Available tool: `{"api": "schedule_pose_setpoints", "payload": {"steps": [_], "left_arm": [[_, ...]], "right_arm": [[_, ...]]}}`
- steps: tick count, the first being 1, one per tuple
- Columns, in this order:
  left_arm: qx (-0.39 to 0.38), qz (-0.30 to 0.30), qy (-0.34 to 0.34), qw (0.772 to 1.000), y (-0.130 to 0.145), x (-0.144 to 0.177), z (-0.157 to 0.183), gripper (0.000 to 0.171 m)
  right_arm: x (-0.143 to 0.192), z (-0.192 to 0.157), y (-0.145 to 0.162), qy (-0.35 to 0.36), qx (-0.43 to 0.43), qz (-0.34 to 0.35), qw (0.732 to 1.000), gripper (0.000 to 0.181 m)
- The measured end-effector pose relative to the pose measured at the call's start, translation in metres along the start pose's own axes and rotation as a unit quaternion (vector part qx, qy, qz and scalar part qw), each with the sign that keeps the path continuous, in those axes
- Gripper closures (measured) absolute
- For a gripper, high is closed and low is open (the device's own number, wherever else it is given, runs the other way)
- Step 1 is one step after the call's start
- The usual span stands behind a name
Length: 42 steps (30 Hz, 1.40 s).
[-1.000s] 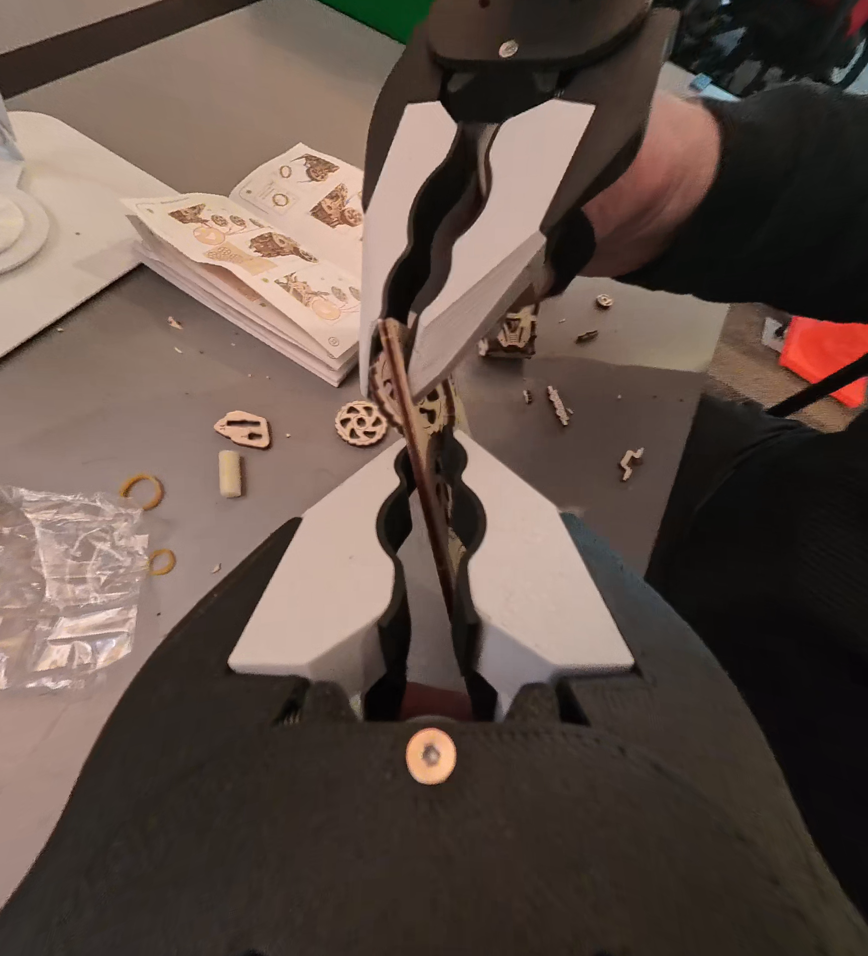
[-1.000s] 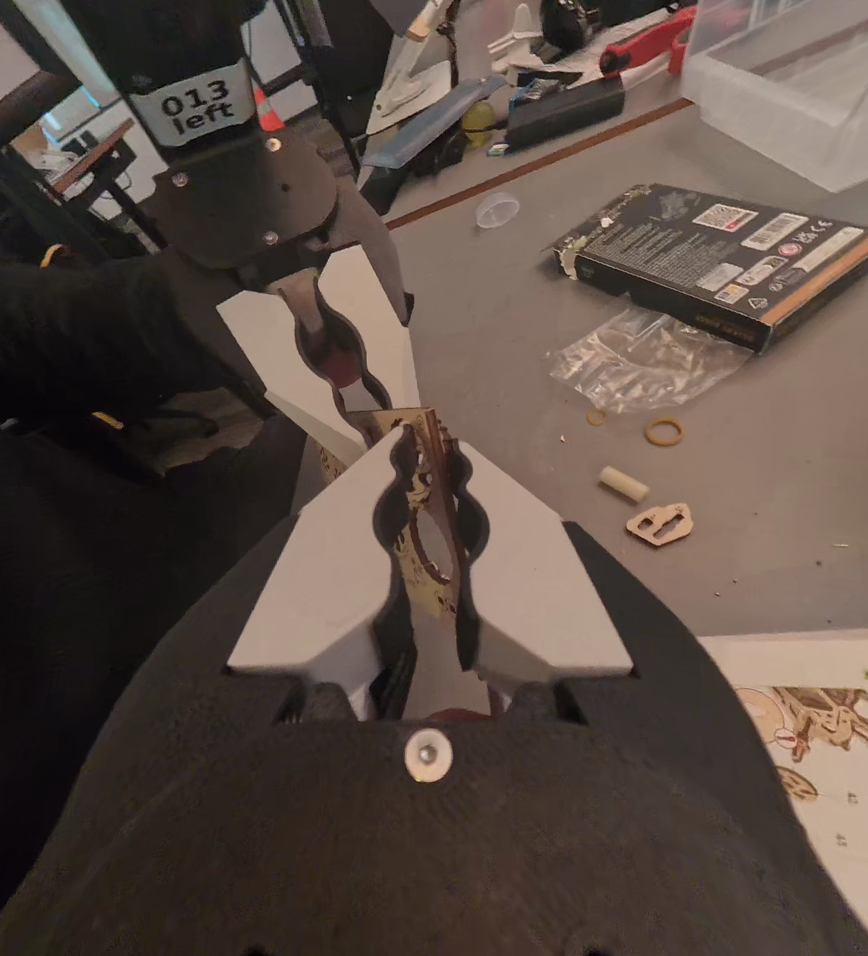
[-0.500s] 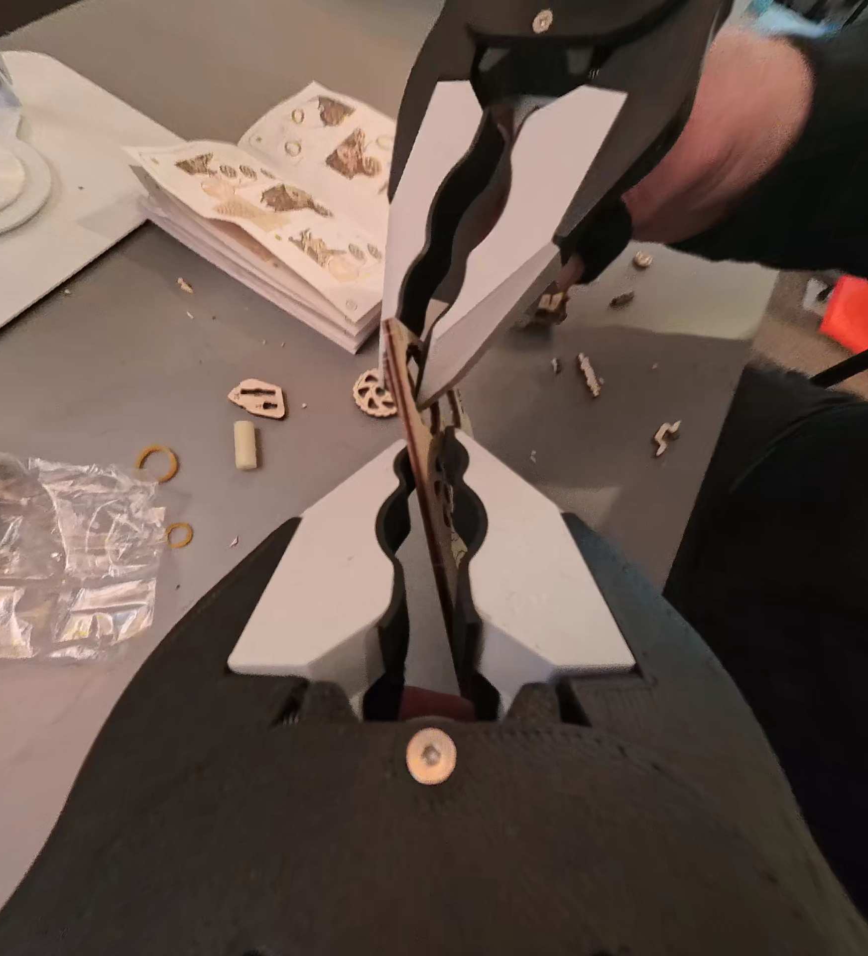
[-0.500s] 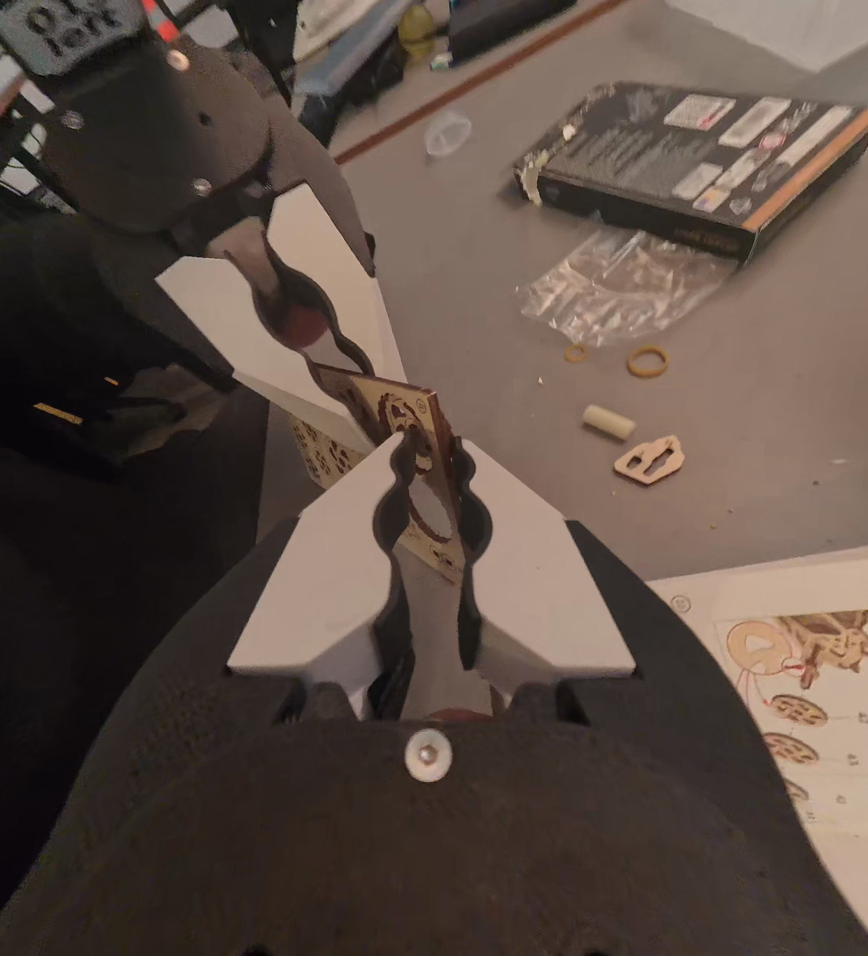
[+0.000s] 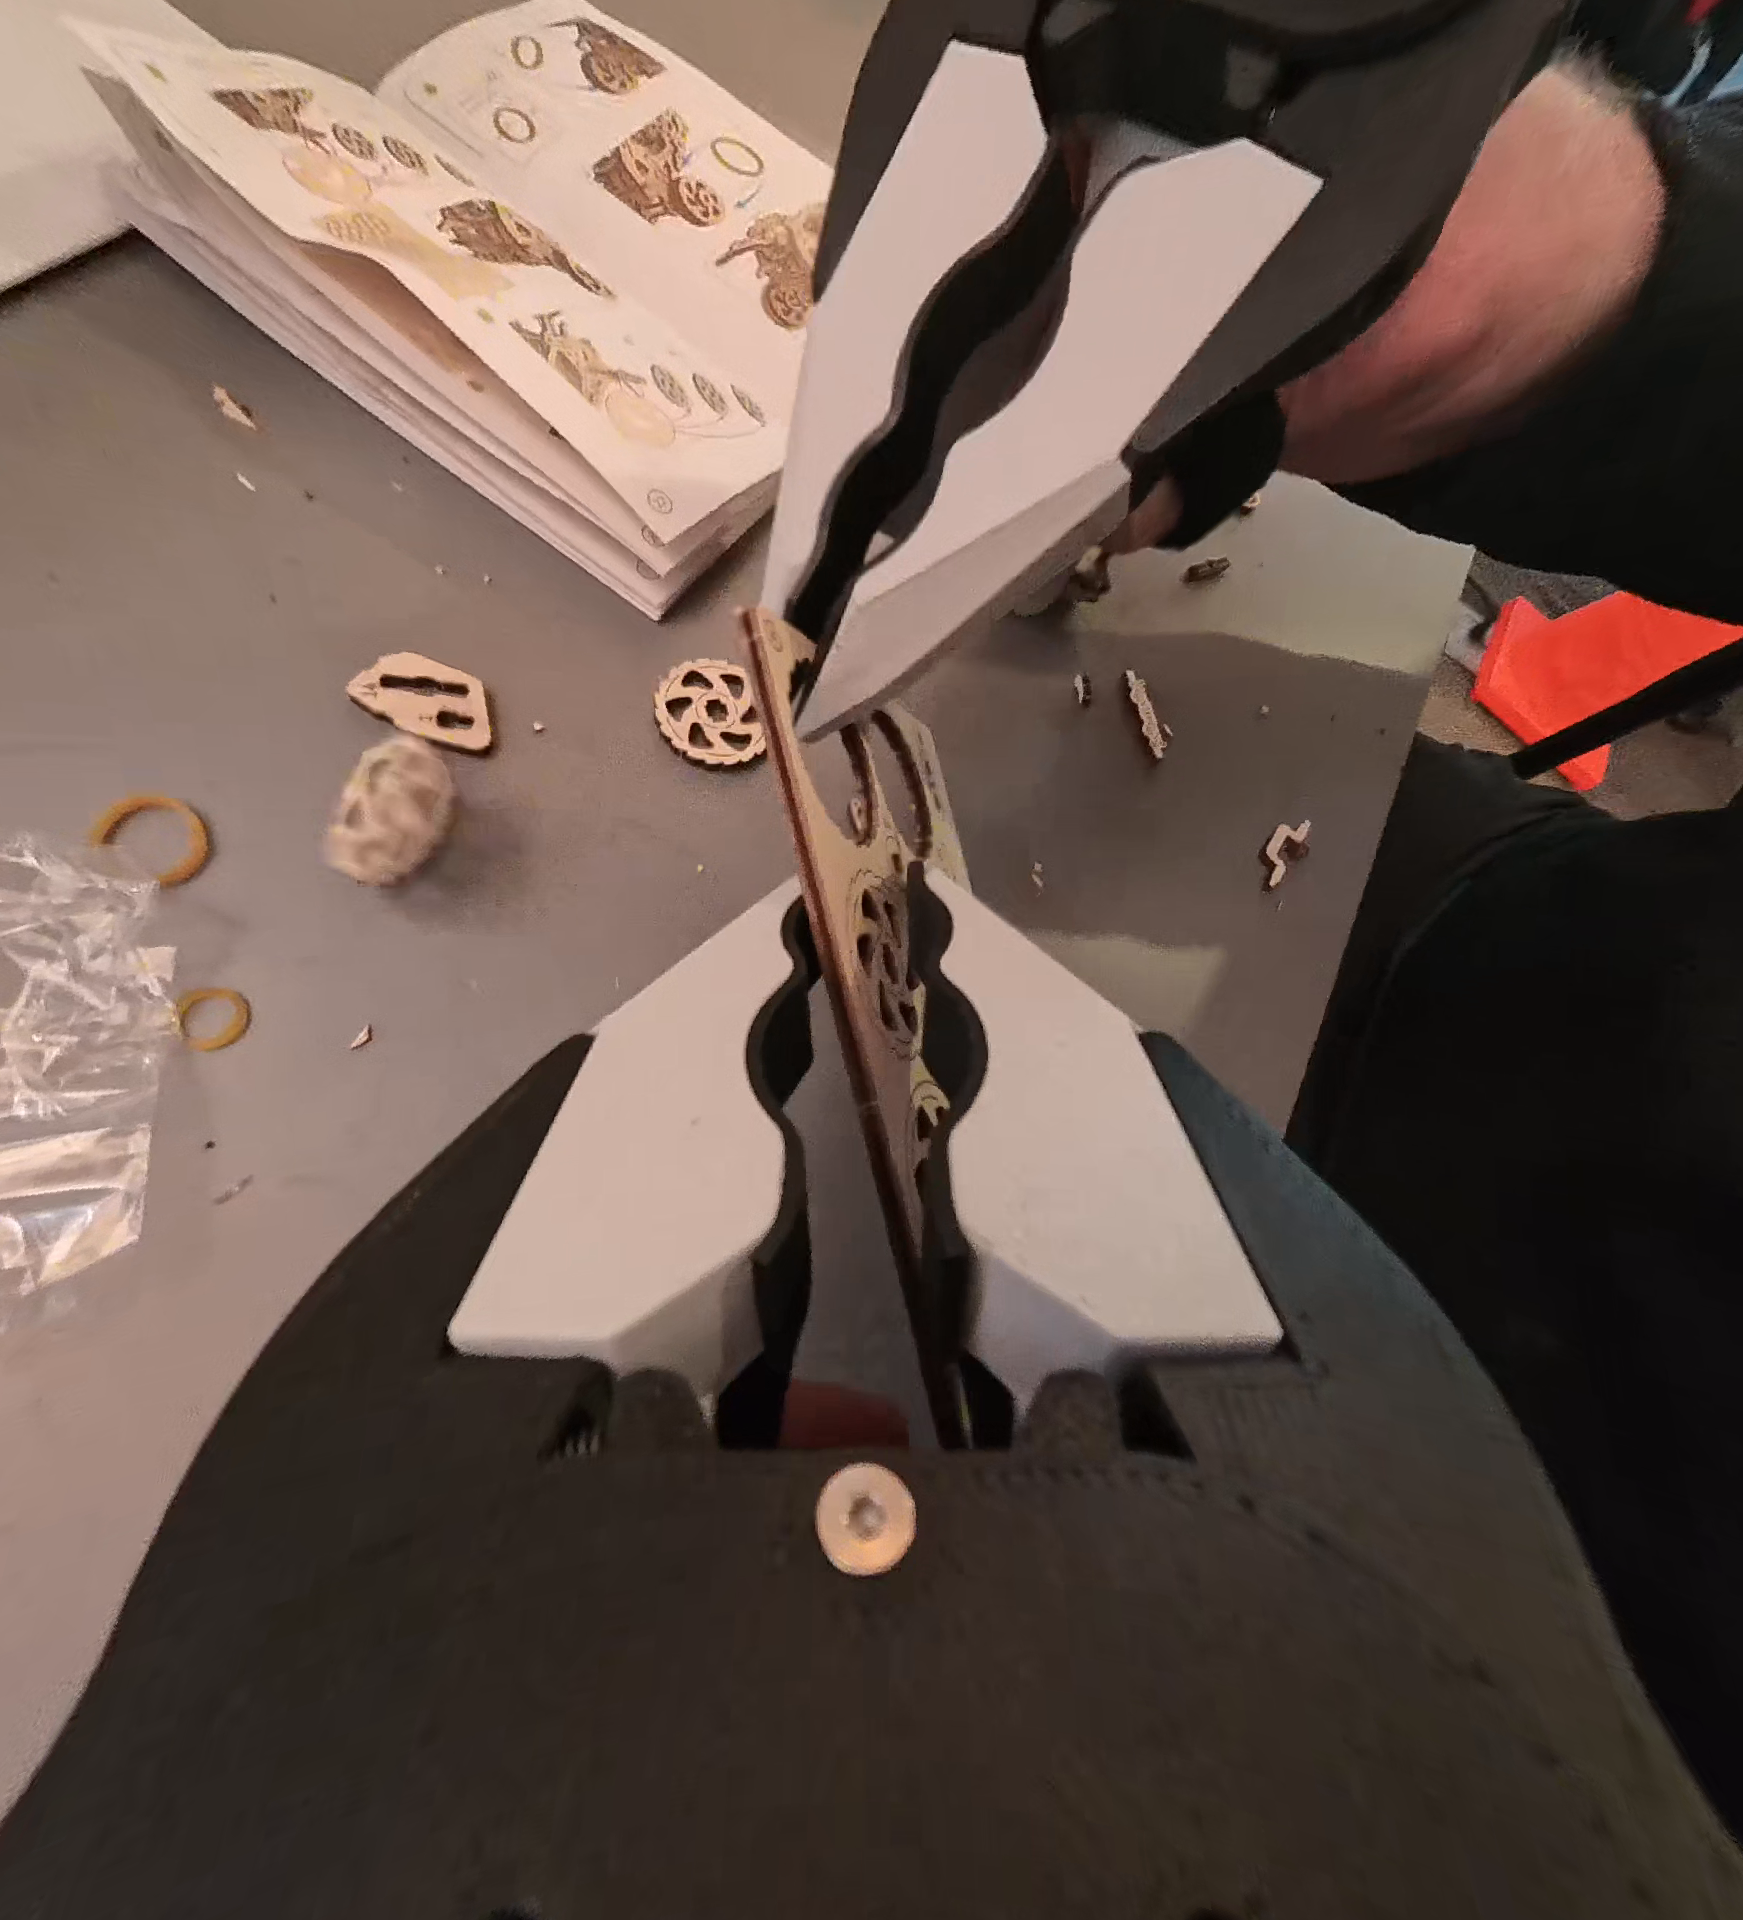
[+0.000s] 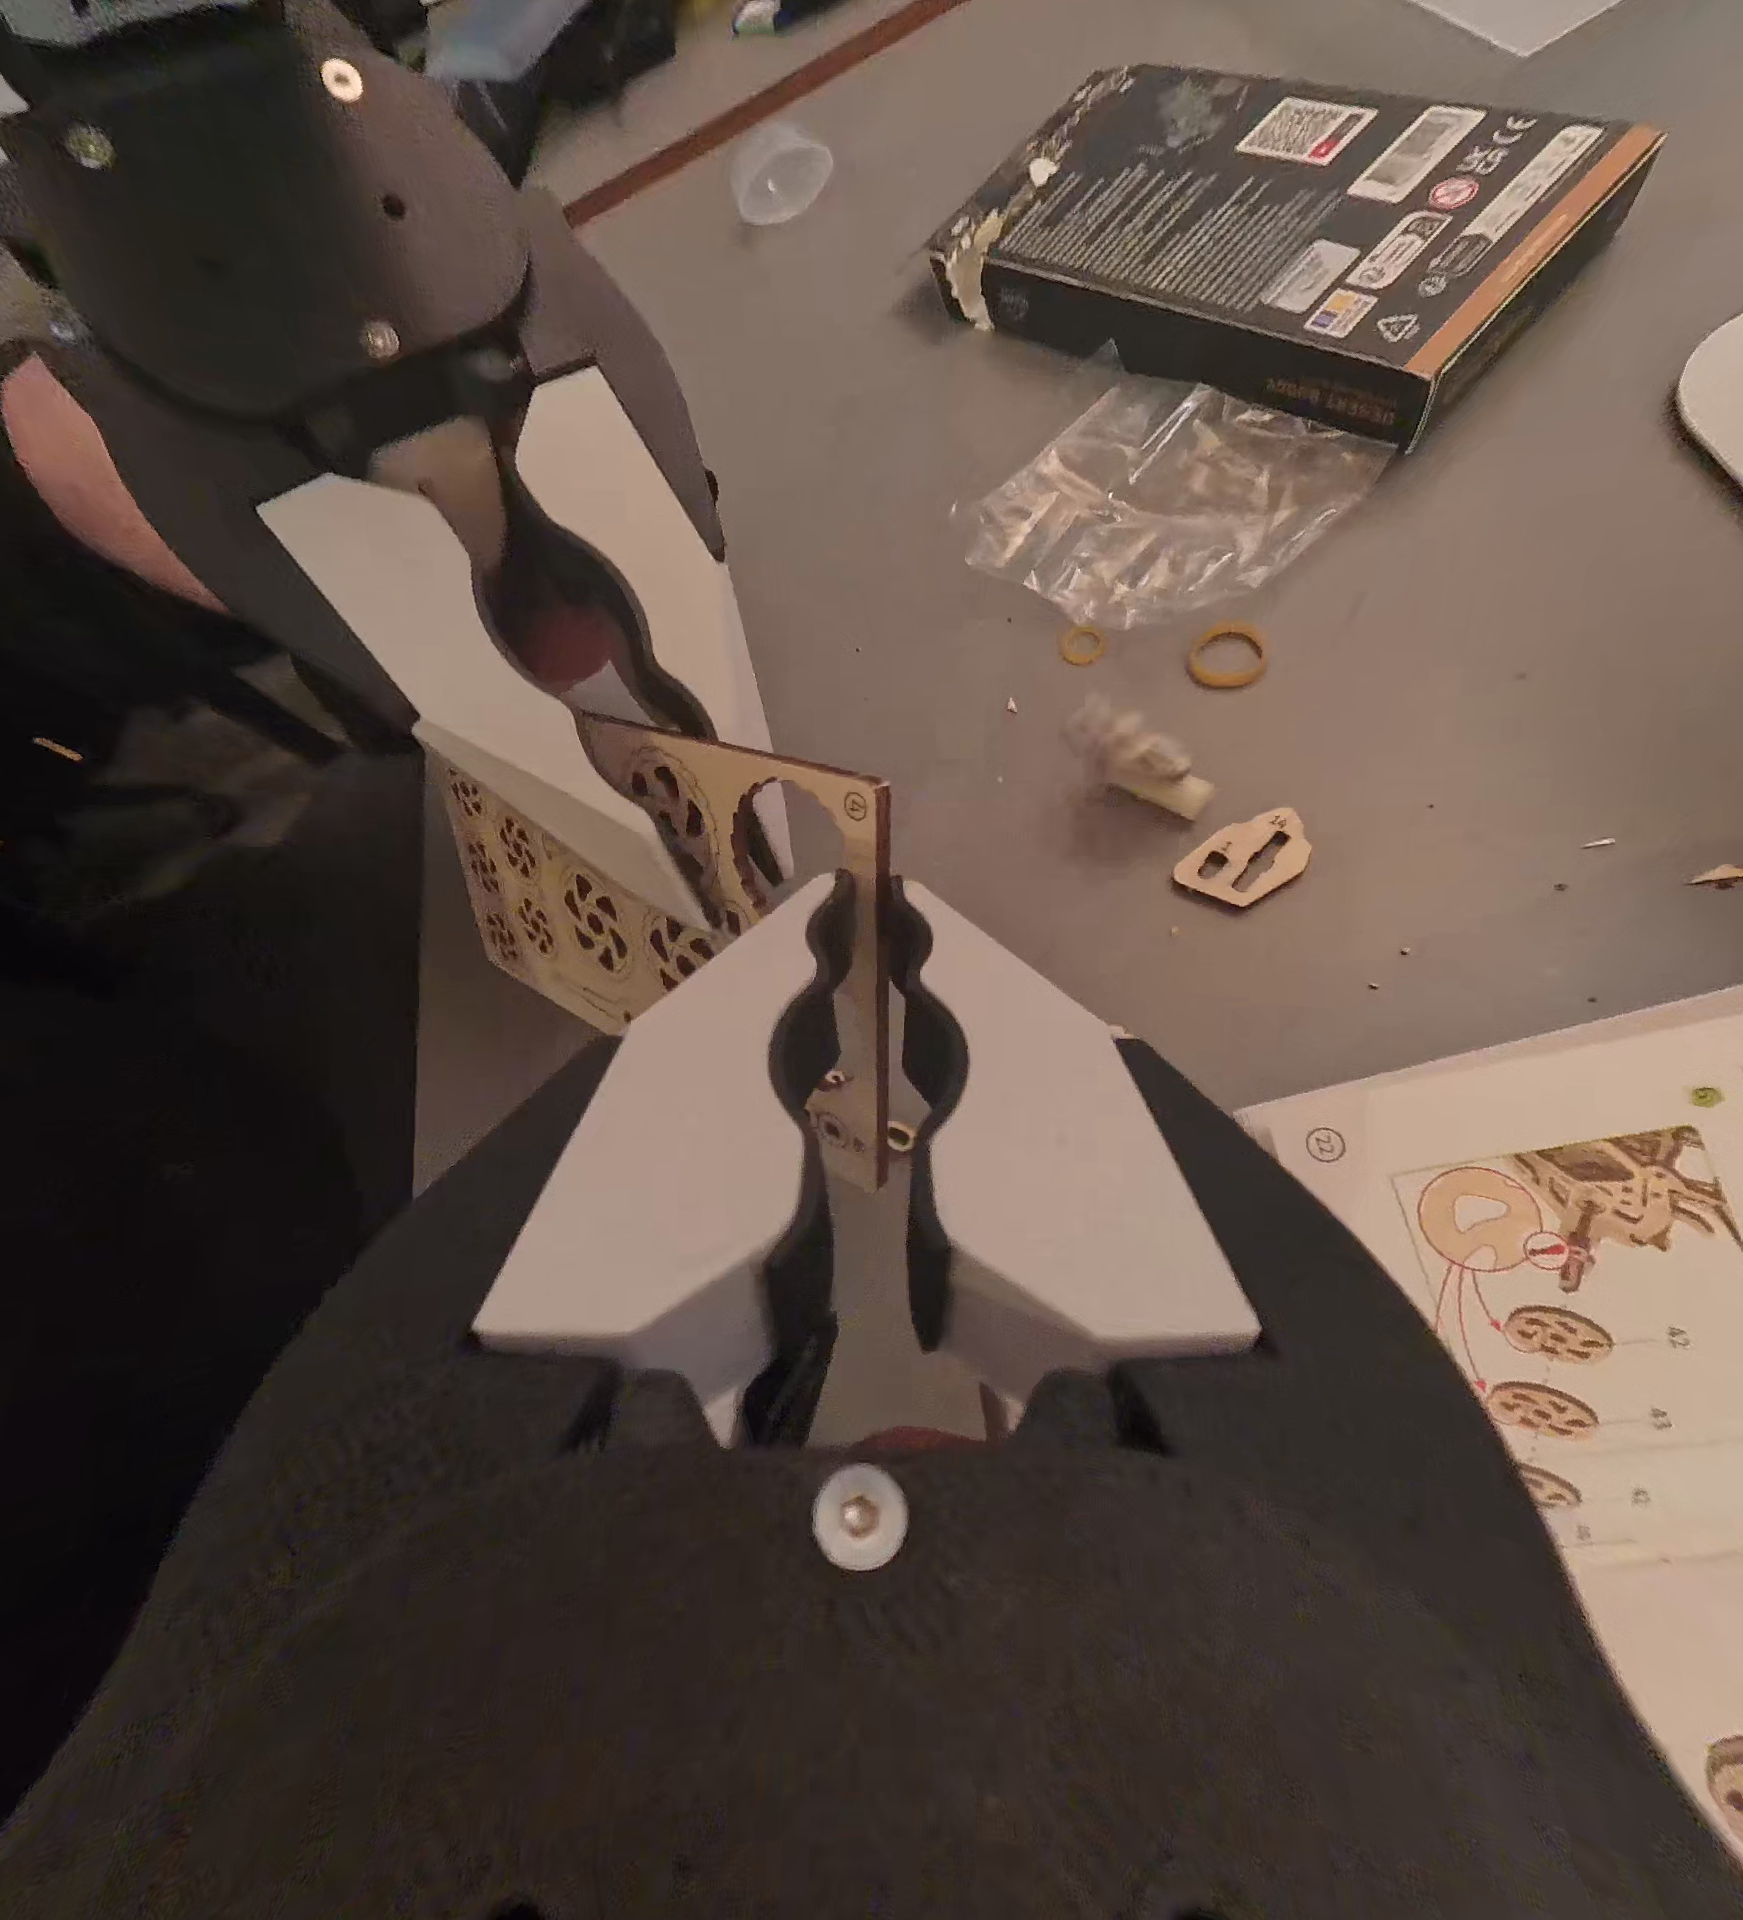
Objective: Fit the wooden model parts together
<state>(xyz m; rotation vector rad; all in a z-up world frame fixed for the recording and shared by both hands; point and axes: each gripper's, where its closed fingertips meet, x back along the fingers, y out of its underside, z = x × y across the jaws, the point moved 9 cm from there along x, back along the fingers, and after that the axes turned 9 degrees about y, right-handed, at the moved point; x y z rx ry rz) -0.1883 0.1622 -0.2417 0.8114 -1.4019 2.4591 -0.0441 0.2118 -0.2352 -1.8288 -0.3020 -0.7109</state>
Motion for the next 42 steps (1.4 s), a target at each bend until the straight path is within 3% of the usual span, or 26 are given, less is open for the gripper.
{"api": "schedule_pose_setpoints", "payload": {"steps": [5,10,12,14,17,19,26,33,38,42], "left_arm": [[0.035,-0.019,0.029,0.999,0.013,0.008,-0.003,0.151],[0.041,-0.025,0.058,0.997,0.021,0.01,0.004,0.169],[0.033,-0.047,0.058,0.997,0.021,0.008,0.004,0.17],[0.033,-0.051,0.069,0.996,0.02,0.006,0.004,0.17],[0.023,-0.064,0.079,0.995,0.018,0.003,0.005,0.17],[0.015,-0.077,0.075,0.994,0.017,0.0,0.007,0.17],[-0.022,-0.098,0.062,0.993,0.017,-0.001,0.013,0.17],[-0.027,-0.104,0.042,0.993,0.016,-0.002,0.014,0.169],[-0.017,-0.093,0.06,0.994,0.017,-0.002,0.012,0.17],[-0.021,-0.086,0.078,0.993,0.018,-0.004,0.012,0.17]], "right_arm": [[0.003,0.005,0.003,-0.006,-0.032,0.017,0.999,0.179],[0.009,0.007,0.009,-0.011,-0.039,0.031,0.999,0.175],[0.013,0.004,0.001,-0.015,-0.018,0.053,0.998,0.136],[0.013,-0.007,-0.007,-0.04,0.043,0.036,0.998,0.129],[0.001,-0.017,-0.01,-0.033,0.132,-0.025,0.99,0.14],[-0.008,-0.019,-0.008,-0.053,0.133,-0.052,0.988,0.153],[-0.007,-0.023,-0.001,-0.119,0.128,-0.075,0.982,0.173],[-0.007,-0.025,-0.001,-0.091,0.108,-0.082,0.987,0.173],[-0.008,-0.023,0.0,-0.07,0.104,-0.054,0.991,0.158],[-0.014,-0.026,0.005,-0.119,0.091,-0.066,0.987,0.167]]}}
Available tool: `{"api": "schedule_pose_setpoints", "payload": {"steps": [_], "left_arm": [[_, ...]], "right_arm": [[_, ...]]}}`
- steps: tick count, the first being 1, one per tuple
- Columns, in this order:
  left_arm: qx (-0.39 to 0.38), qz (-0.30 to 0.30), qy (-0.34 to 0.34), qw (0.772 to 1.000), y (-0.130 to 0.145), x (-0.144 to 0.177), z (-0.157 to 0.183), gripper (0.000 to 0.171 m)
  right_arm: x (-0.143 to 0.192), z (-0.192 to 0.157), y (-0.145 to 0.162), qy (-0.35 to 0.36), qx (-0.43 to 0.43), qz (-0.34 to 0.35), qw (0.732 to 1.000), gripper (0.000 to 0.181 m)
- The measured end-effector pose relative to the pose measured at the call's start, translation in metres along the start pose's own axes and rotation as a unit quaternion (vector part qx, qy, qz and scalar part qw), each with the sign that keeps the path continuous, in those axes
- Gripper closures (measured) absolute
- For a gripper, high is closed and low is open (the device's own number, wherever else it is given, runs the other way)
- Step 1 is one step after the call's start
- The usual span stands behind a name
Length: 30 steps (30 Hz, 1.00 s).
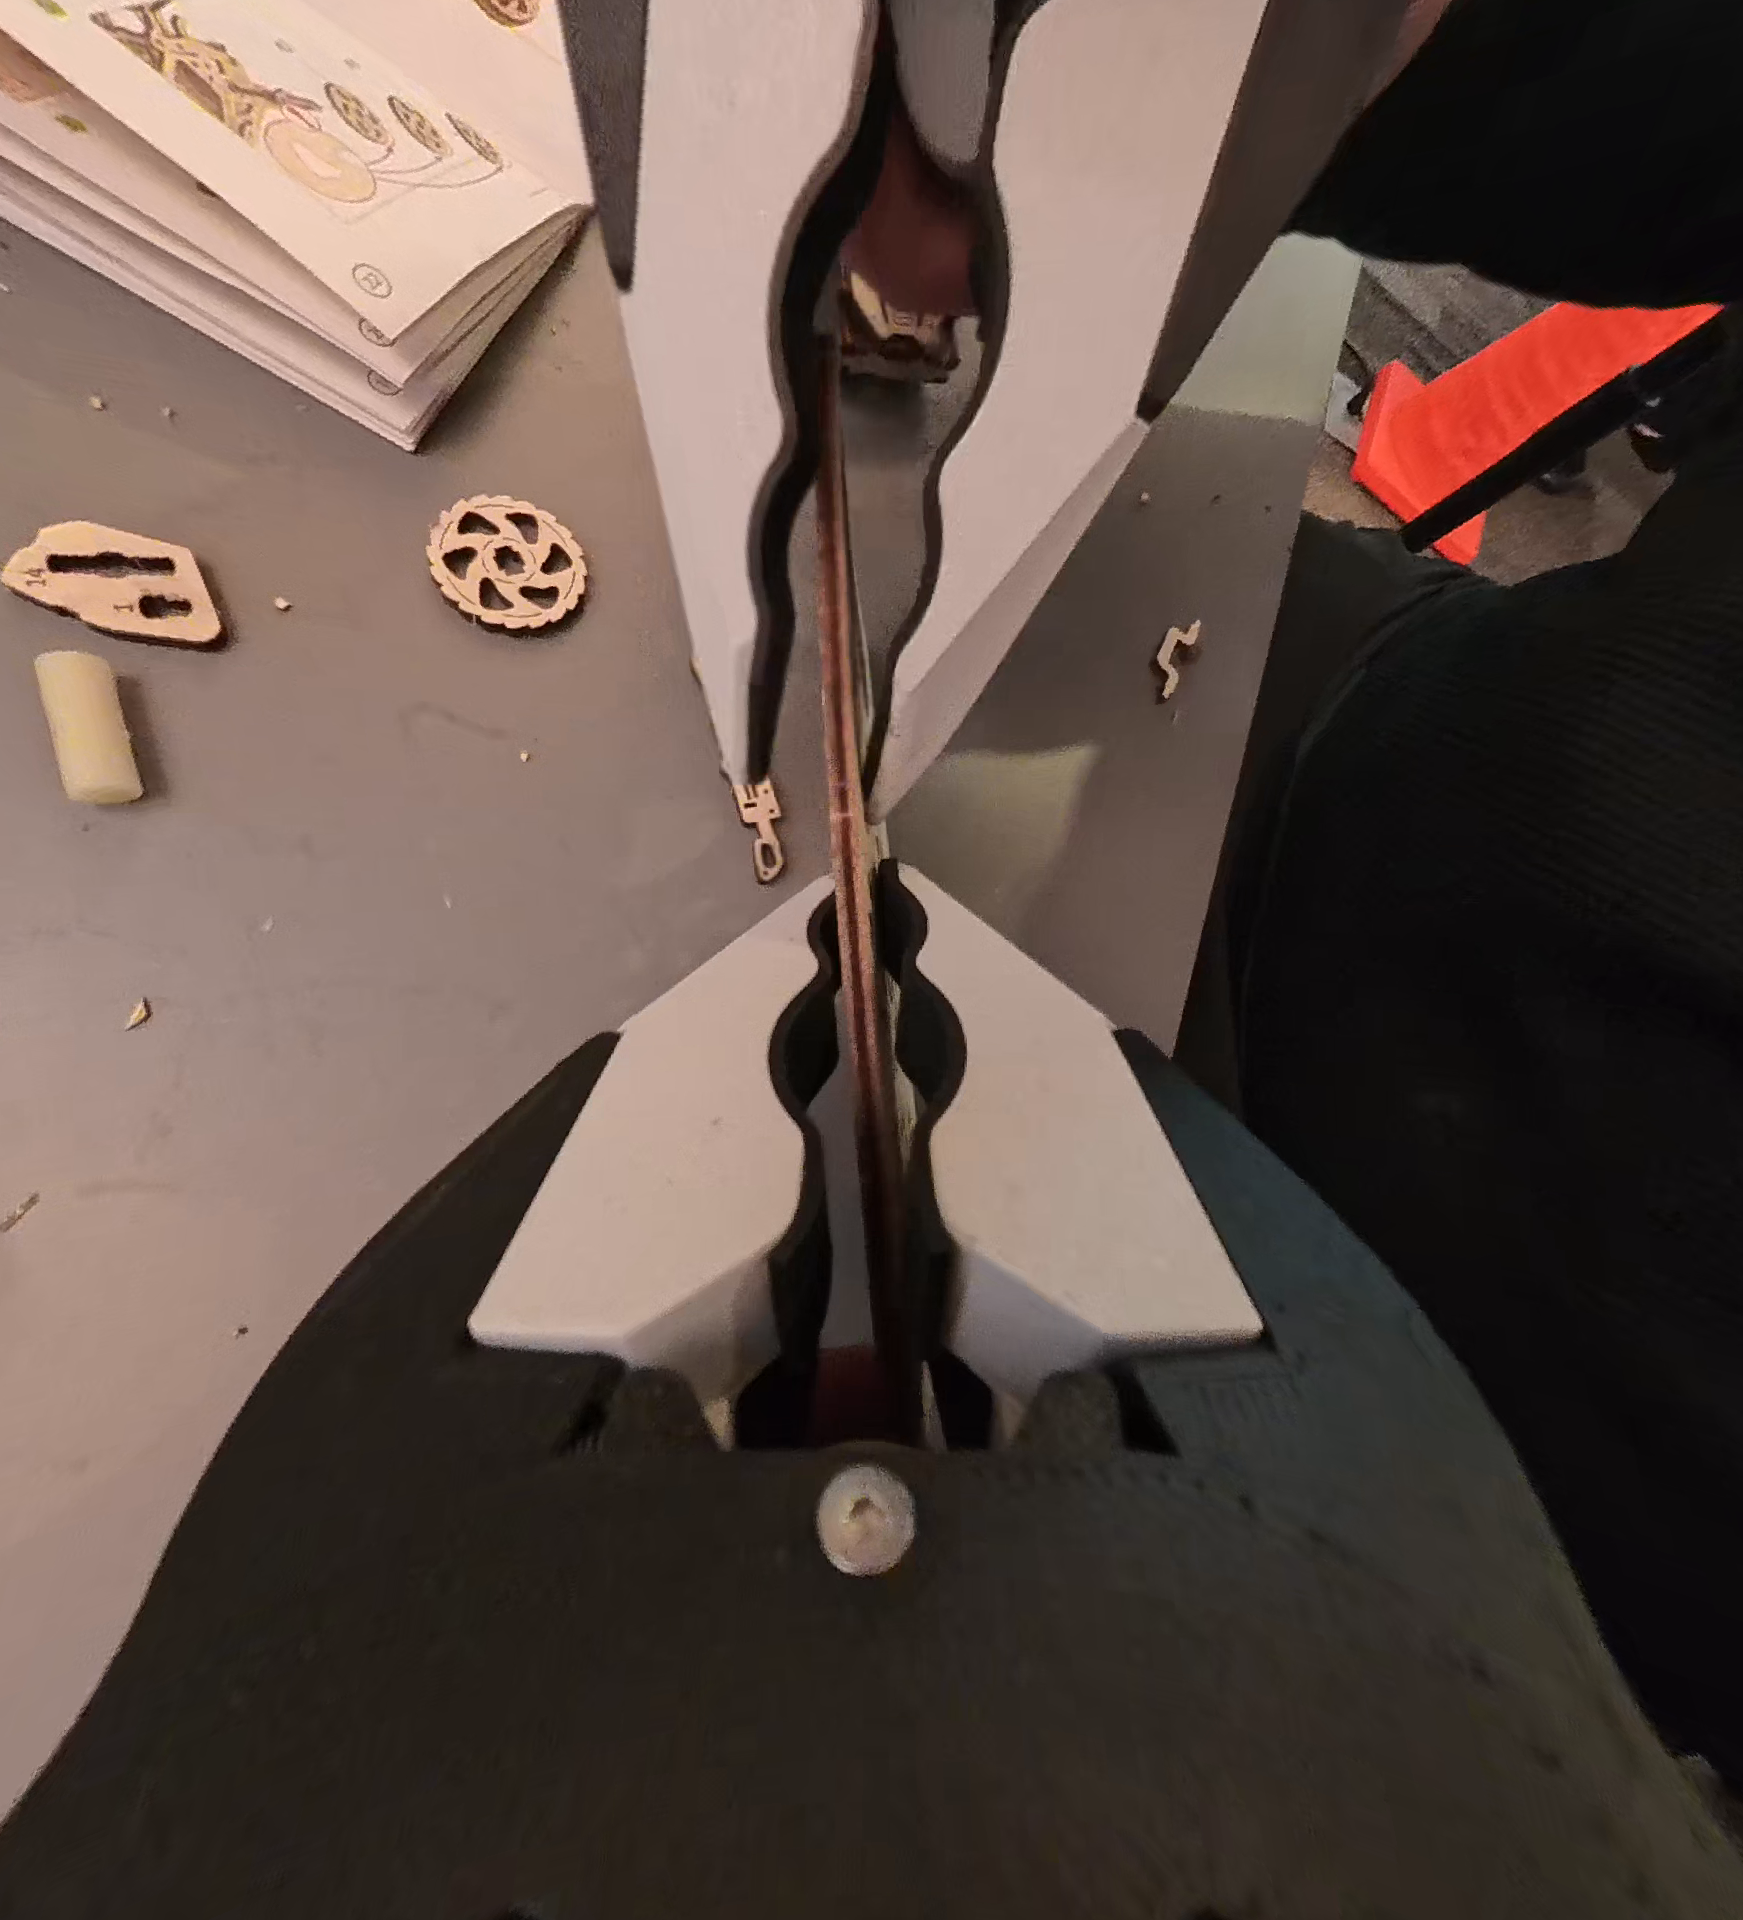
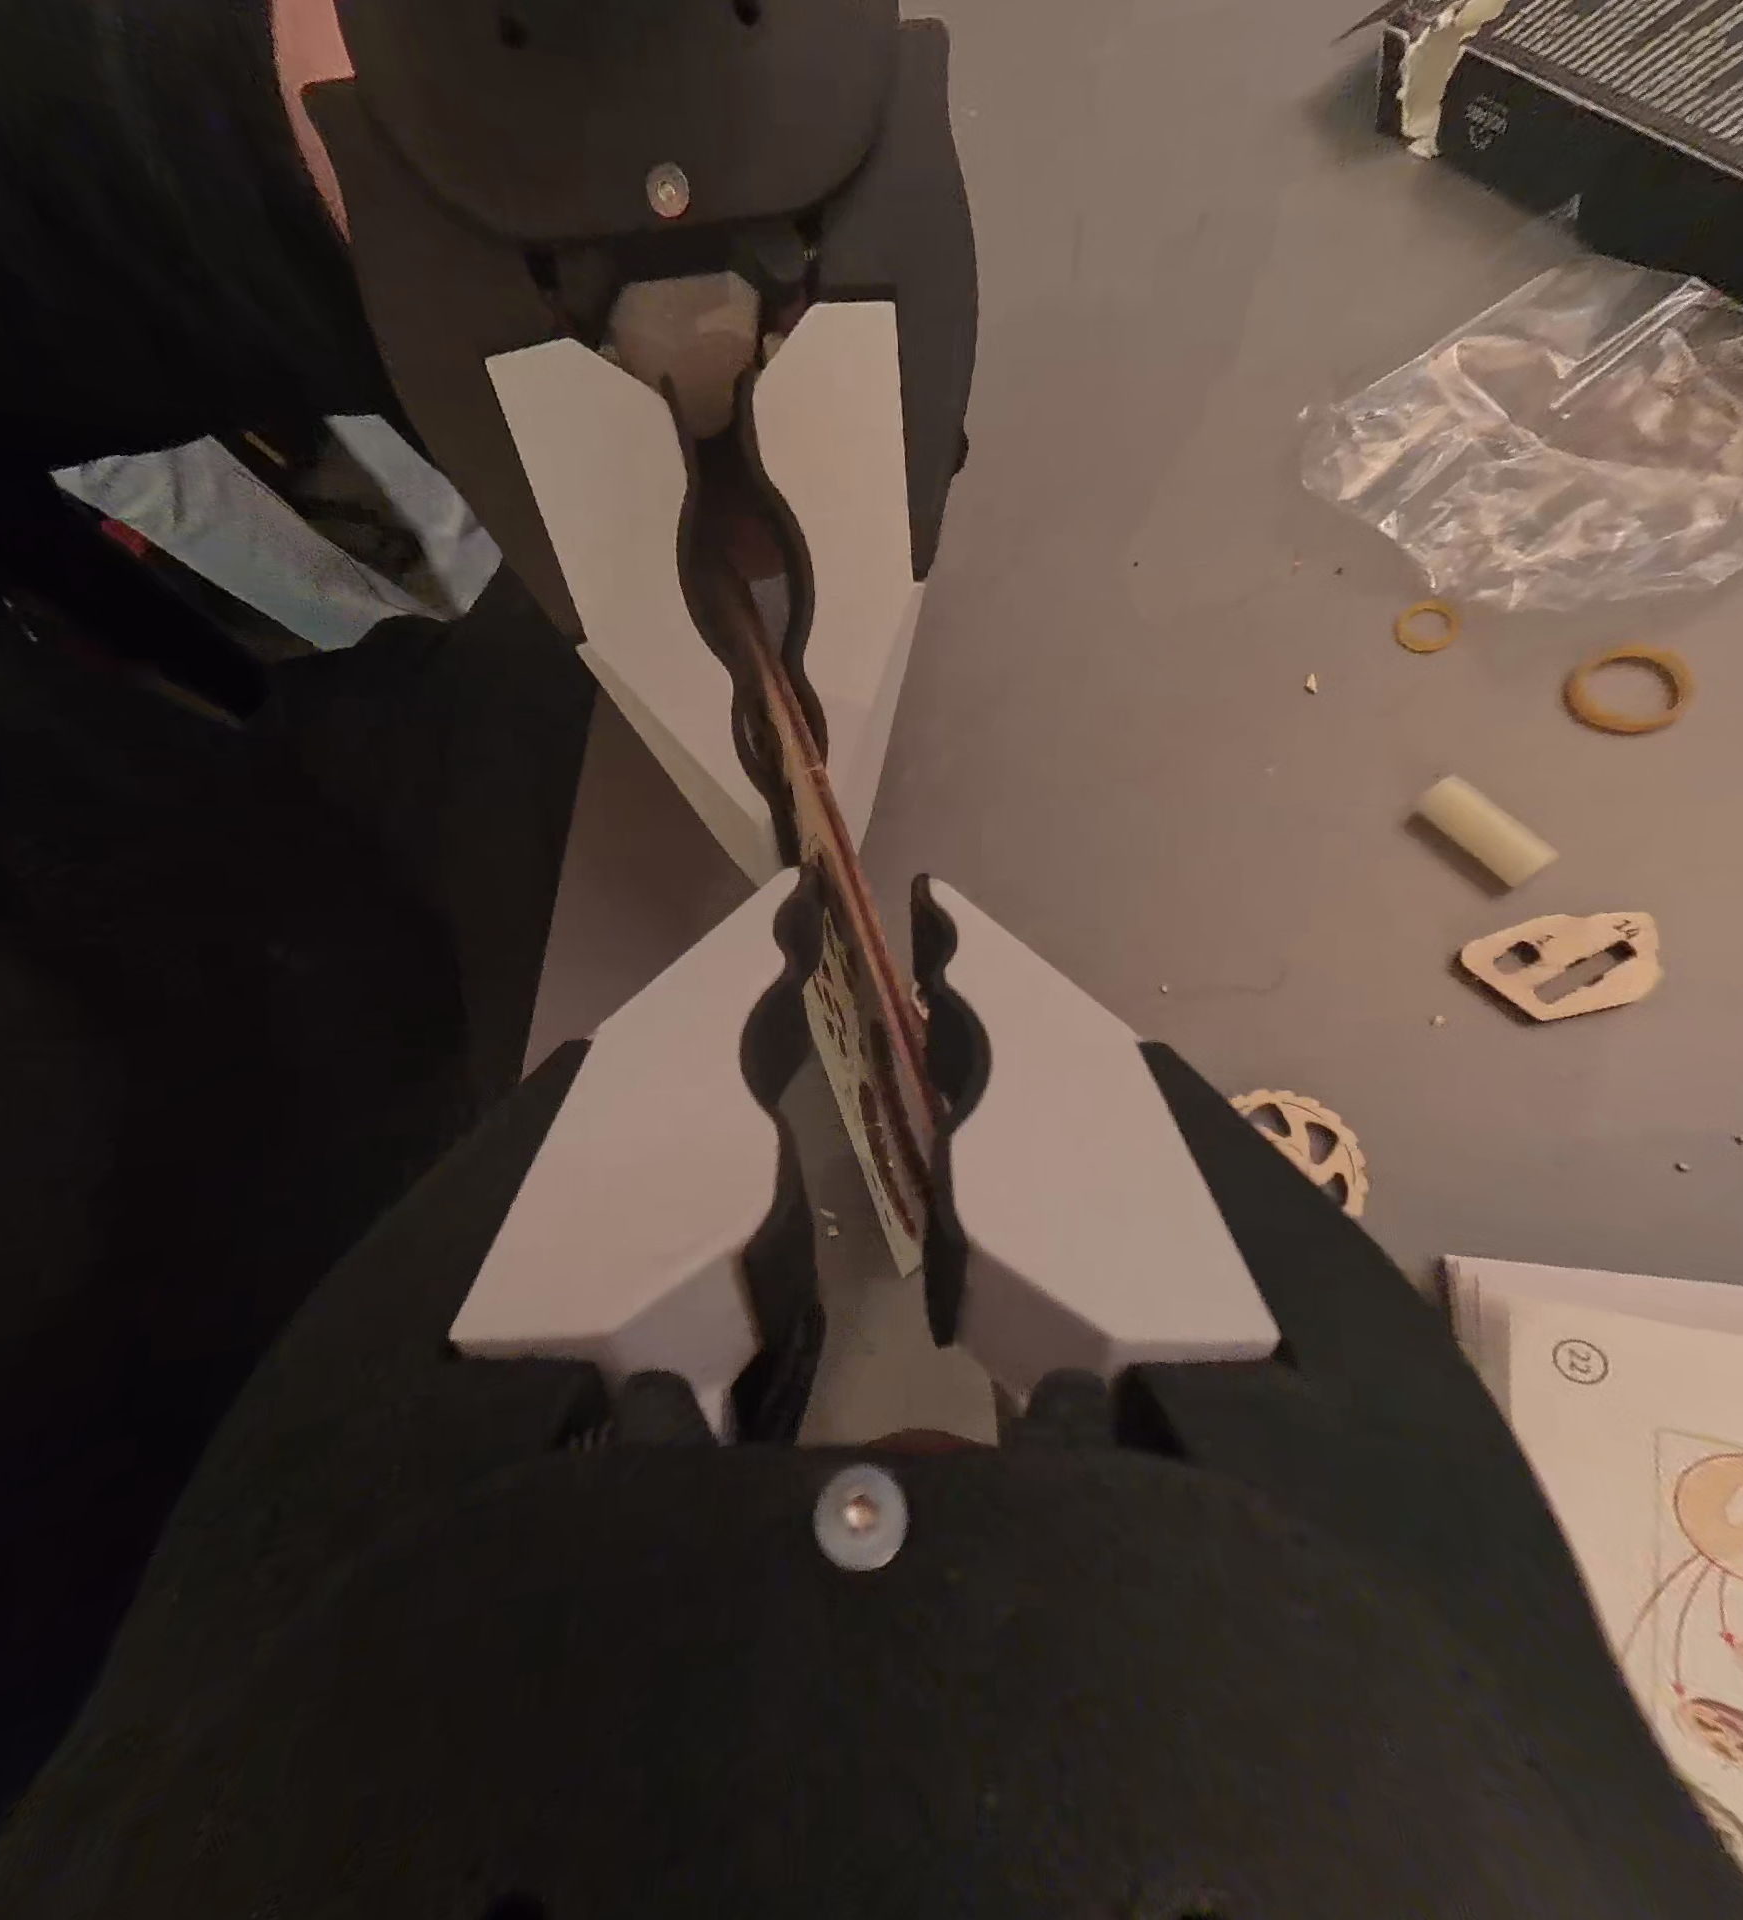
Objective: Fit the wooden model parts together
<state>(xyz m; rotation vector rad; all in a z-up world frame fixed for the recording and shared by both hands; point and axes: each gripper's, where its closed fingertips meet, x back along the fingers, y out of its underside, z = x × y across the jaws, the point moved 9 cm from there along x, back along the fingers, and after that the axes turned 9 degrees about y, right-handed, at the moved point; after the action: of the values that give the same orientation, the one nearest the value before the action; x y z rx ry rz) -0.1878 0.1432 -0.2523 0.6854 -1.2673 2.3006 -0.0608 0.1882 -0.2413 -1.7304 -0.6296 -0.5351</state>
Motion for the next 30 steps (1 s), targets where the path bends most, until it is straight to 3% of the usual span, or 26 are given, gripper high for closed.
{"api": "schedule_pose_setpoints", "payload": {"steps": [8,11,13,15,18,22,25,30], "left_arm": [[0.011,0.018,0.02,1.0,0.003,-0.003,-0.003,0.169],[0.022,0.031,0.021,0.999,0.001,-0.004,-0.005,0.17],[0.026,0.032,0.031,0.999,0.002,-0.004,-0.006,0.17],[0.026,0.029,0.036,0.999,0.003,-0.003,-0.006,0.17],[0.014,0.016,0.031,0.999,0.003,-0.005,-0.004,0.168],[0.008,0.011,0.031,0.999,0.003,-0.006,-0.001,0.167],[-0.019,0.003,0.017,1.0,-0.001,-0.006,0.005,0.17],[-0.054,-0.013,-0.001,0.998,-0.004,-0.006,0.012,0.169]], "right_arm": [[-0.002,0.001,0.001,0.034,0.003,-0.017,0.999,0.171],[0.002,0.006,0.002,0.05,-0.012,-0.005,0.999,0.157],[0.007,0.002,0.002,0.021,-0.002,0.0,1.0,0.145],[0.008,-0.004,0.007,0.008,0.009,-0.032,0.999,0.128],[0.004,-0.008,0.009,0.038,0.044,-0.053,0.997,0.121],[0.0,-0.011,0.01,0.098,0.12,-0.09,0.984,0.129],[-0.01,-0.012,0.017,0.088,0.122,-0.121,0.981,0.127],[-0.005,-0.021,0.018,0.01,0.103,-0.109,0.989,0.178]]}}
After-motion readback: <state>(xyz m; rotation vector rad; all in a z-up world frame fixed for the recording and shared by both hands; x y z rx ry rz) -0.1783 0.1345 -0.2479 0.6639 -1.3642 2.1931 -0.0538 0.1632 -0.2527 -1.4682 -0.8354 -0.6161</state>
